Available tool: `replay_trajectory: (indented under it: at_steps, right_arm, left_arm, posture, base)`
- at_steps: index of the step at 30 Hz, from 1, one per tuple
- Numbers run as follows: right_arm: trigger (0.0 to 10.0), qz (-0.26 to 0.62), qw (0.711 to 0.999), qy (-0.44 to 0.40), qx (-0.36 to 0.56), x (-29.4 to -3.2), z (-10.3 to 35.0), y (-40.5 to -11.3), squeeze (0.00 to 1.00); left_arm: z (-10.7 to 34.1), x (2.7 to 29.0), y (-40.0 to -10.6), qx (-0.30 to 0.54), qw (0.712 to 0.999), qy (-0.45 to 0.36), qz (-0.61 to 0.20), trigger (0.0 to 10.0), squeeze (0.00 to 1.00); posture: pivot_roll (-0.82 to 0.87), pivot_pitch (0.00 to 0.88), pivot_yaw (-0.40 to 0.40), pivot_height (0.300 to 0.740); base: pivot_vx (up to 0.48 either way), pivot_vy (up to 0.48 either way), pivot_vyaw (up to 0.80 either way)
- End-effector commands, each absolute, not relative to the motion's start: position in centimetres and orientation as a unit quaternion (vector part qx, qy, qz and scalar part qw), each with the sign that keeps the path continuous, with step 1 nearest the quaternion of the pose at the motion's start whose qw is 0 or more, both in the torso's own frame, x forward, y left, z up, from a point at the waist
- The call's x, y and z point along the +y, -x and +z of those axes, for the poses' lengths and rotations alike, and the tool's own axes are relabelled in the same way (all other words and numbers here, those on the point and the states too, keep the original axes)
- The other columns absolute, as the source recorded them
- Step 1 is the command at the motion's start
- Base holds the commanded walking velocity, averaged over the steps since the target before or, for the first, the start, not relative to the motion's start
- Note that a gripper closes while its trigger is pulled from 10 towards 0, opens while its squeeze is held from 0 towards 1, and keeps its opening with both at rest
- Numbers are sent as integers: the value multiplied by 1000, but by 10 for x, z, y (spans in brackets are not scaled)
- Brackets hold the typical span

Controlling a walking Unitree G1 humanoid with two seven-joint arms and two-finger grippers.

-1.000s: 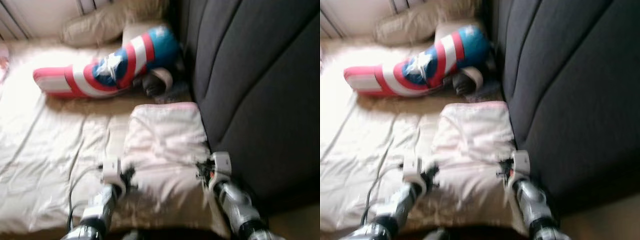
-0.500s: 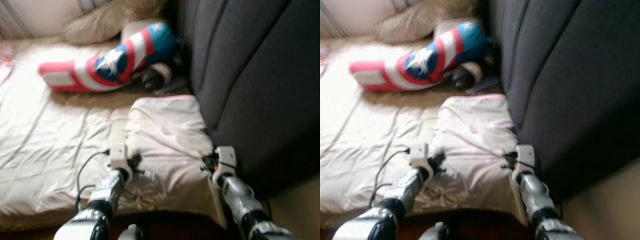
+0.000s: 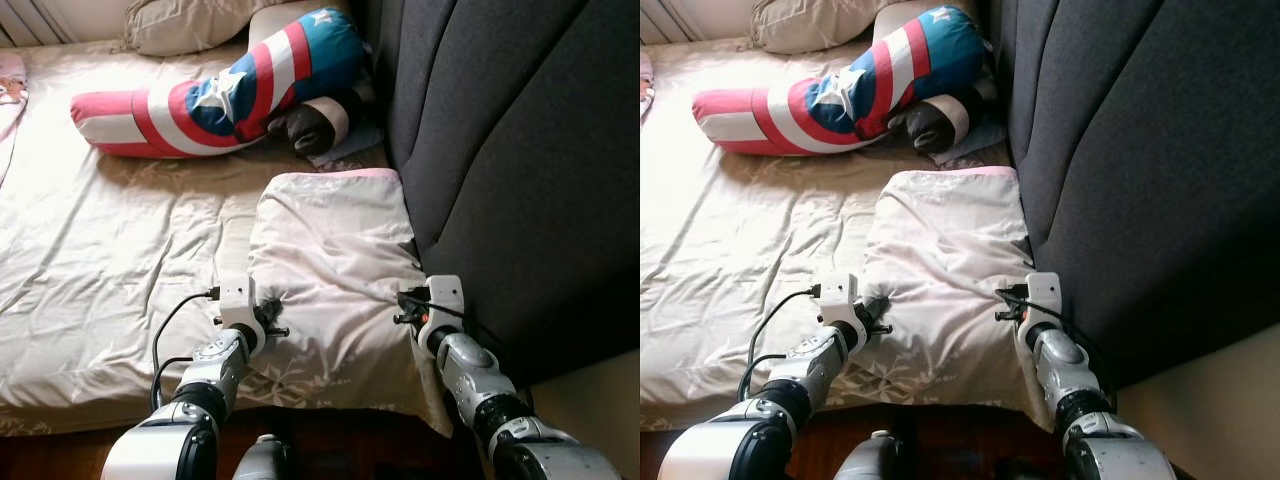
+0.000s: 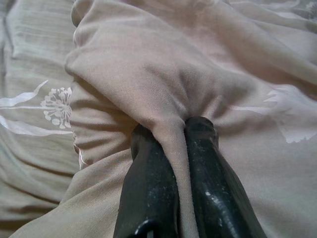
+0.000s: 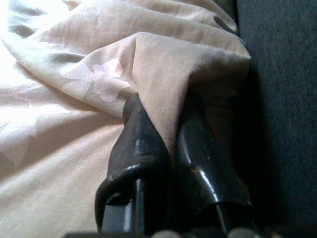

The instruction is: Clean up the room

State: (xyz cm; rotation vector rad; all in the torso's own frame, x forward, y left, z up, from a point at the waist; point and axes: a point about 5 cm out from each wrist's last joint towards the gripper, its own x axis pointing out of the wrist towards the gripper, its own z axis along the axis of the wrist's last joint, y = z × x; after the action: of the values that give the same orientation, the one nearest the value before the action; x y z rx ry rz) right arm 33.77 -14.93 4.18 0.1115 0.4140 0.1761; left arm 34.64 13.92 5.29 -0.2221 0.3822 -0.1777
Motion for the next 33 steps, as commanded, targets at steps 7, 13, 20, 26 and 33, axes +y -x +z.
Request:
replay_trajectory:
  at_steps: [7, 13, 20, 26, 33]
  right_arm:
    - [10000, 96, 978, -49, 179, -138, 66, -356, 0]
    - [10000, 78, 981, -47, 173, -142, 76, -364, 0]
    - [10000, 67, 983, -43, 164, -145, 81, -367, 765]
    - [10000, 45, 989, -11, 142, -153, 89, -371, 1000]
    - [10000, 33, 993, 34, 106, -161, 99, -374, 502]
  left_arm:
    - [75, 127, -362, 167, 975, 106, -105, 10000, 0]
    - [82, 123, -367, 163, 974, 118, -103, 10000, 0]
    - [81, 113, -366, 171, 967, 147, -122, 10000, 1000]
    - [78, 109, -364, 176, 960, 170, -134, 10000, 1000]
    - [67, 108, -355, 189, 952, 185, -151, 10000, 0]
  posture:
    - [26, 340, 15, 740]
    - [25, 366, 11, 740]
    - [23, 379, 13, 740]
    - [25, 381, 15, 740]
    - [28, 374, 19, 740]
  base:
    - [0, 0, 0]
    - [0, 0, 0]
    - [0, 0, 0]
    - [0, 0, 0]
    - [0, 0, 0]
